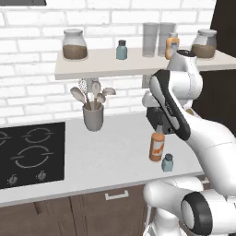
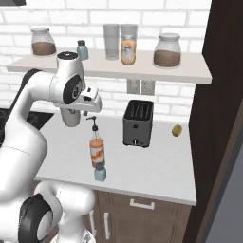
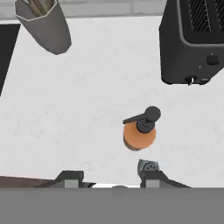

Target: Put the shaker and condiment bottle from the counter next to their counterparts in the cabinet.

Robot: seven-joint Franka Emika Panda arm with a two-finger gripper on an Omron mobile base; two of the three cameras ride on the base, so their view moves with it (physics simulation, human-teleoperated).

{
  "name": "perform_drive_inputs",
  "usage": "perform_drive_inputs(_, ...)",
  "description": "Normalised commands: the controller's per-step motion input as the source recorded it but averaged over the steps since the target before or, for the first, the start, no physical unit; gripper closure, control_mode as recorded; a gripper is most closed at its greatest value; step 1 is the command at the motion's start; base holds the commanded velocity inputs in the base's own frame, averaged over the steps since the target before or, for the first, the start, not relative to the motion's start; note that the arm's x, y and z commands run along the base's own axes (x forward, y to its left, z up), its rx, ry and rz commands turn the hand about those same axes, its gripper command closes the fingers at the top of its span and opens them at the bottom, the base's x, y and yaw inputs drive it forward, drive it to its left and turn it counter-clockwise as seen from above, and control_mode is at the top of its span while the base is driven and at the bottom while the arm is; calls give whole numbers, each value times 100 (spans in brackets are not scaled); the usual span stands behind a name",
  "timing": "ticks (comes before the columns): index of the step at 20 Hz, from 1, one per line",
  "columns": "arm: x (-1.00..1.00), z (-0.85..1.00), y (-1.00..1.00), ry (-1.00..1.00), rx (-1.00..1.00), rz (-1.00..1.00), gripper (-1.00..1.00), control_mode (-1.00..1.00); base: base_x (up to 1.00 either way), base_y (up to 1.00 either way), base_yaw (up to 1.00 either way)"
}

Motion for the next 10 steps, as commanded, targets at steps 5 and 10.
perform_drive_inputs(5,-63,-19,-15,-37,-2,0,-100,-100,0,0,0)
perform_drive_inputs(10,-69,-28,-40,-32,1,0,-100,-100,0,0,0)
